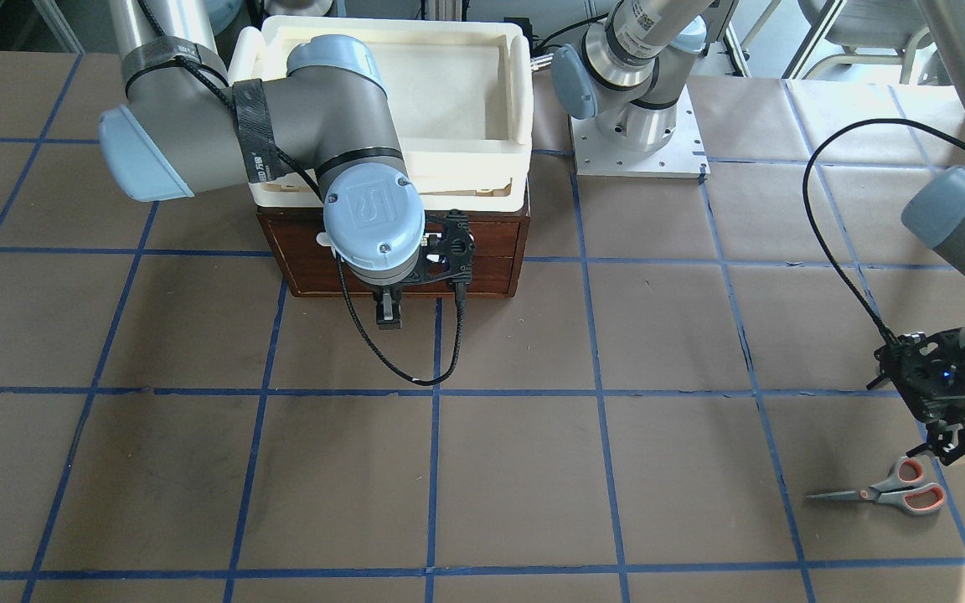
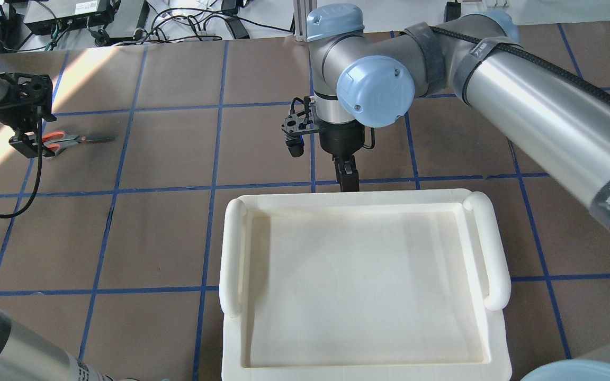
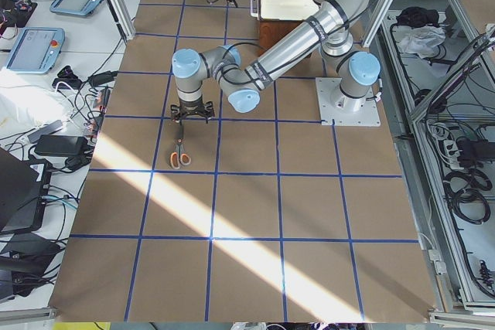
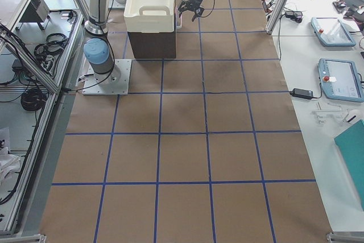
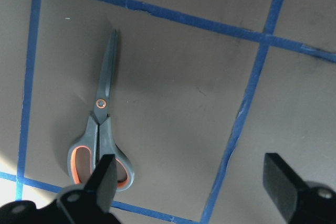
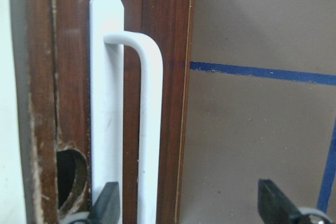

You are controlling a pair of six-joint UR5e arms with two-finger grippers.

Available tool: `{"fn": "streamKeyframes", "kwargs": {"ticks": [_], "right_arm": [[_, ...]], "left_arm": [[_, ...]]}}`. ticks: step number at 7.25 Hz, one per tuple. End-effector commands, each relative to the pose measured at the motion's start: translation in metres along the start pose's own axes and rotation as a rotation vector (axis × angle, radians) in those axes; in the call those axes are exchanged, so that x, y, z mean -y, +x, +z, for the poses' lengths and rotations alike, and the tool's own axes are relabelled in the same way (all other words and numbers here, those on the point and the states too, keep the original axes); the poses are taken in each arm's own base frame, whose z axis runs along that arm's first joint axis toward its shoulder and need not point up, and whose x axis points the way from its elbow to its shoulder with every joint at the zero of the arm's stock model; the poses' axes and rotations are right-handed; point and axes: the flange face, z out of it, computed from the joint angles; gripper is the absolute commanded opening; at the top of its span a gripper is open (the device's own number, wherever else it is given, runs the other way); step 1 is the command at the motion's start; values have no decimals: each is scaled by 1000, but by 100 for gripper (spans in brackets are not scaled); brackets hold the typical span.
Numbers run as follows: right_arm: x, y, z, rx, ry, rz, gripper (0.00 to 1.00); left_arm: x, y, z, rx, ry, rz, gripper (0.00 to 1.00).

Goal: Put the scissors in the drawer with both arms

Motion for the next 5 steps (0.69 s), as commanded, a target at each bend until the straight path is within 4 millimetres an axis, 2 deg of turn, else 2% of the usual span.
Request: {"fn": "streamKeyframes", "kwargs": {"ticks": [1,2,4,5], "right_arm": [[0,0,10,13,2,5,93],[1,-1,16,25,0,5,92],[-1,-2,25,42,-1,11,90],[0,-2,24,37,-2,2,77]], "left_arm": [[-9,-22,36,-13,12,33,96],[-14,-33,46,-5,11,46,96],[-22,-39,78,-23,39,73,94],[-22,-47,87,20,61,126,89]]}}
